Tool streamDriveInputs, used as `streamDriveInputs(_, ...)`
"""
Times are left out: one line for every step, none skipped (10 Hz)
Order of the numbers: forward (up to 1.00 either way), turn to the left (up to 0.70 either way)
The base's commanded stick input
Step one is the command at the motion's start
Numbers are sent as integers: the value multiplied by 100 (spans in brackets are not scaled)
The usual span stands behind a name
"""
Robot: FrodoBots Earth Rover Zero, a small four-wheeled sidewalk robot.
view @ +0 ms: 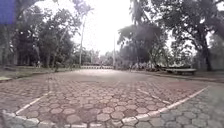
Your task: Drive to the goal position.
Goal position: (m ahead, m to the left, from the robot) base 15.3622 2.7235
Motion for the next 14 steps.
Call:
streamDriveInputs(66,0)
streamDriveInputs(66,0)
streamDriveInputs(66,0)
streamDriveInputs(66,0)
streamDriveInputs(66,0)
streamDriveInputs(64,0)
streamDriveInputs(64,0)
streamDriveInputs(64,0)
streamDriveInputs(64,0)
streamDriveInputs(64,0)
streamDriveInputs(64,0)
streamDriveInputs(64,0)
streamDriveInputs(64,0)
streamDriveInputs(64,0)
